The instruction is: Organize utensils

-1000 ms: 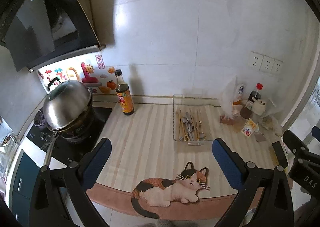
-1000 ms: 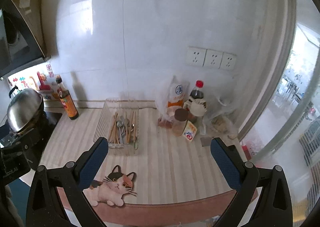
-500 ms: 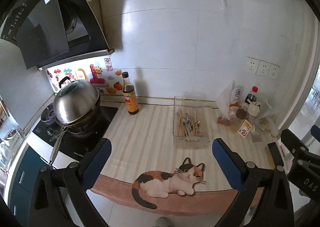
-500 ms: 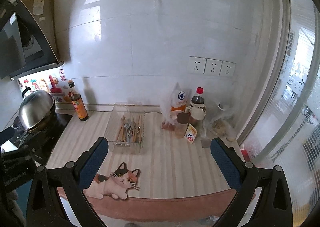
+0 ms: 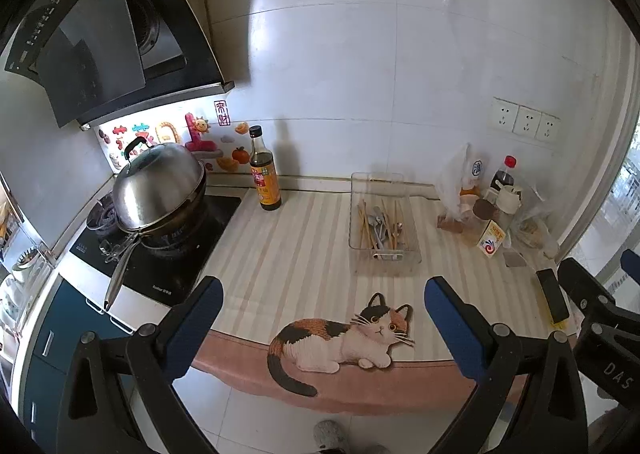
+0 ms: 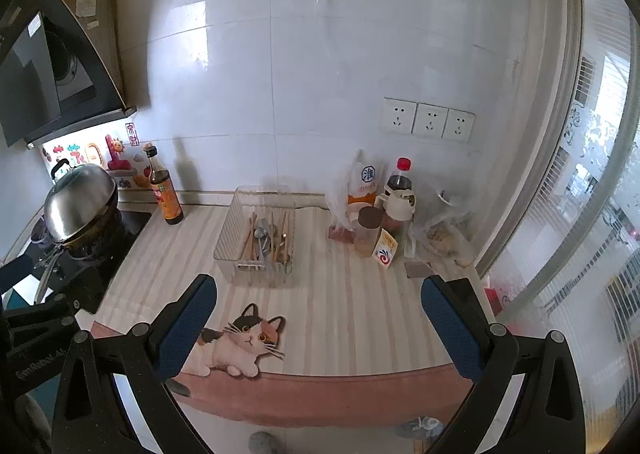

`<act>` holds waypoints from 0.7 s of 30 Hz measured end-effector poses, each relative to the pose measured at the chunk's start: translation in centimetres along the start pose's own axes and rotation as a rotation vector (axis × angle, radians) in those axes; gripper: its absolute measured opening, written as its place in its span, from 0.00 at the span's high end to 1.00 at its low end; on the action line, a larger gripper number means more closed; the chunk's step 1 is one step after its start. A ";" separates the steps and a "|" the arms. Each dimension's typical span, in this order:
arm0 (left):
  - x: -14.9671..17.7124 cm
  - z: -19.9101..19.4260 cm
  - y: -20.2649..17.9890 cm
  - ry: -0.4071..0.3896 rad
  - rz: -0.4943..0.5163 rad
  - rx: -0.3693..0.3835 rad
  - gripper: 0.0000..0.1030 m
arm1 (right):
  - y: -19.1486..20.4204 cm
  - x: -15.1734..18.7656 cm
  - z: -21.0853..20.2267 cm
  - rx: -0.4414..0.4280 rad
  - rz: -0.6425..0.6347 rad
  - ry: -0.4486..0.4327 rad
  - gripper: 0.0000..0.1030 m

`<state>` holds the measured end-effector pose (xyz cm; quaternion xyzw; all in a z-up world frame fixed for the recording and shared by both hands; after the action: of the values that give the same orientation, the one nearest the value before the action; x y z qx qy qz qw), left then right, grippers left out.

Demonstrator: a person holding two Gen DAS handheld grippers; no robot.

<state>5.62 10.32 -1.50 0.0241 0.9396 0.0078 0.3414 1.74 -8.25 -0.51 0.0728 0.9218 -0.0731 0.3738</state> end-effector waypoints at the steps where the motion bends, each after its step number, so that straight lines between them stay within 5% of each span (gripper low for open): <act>1: 0.1 -0.1 0.1 0.000 0.000 -0.002 0.00 | 0.0 0.1 0.0 0.000 0.002 0.001 0.00; 21: 1.0 -0.7 1.3 0.003 -0.006 -0.005 0.00 | -0.1 1.3 -0.5 -0.005 -0.013 0.013 0.00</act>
<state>4.48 11.63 -1.59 0.0205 0.9402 0.0095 0.3399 0.44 -8.17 -1.00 0.0663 0.9249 -0.0728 0.3673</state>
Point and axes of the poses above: each gripper's, at about its wrist camera, not at the fingertips, and z roughly the way its jaws point, y to its left, x to its underside, the point moved 6 cm from there along z, roughly the way its jaws point, and after that the axes turned 6 degrees about y, right-handed, at the moved point
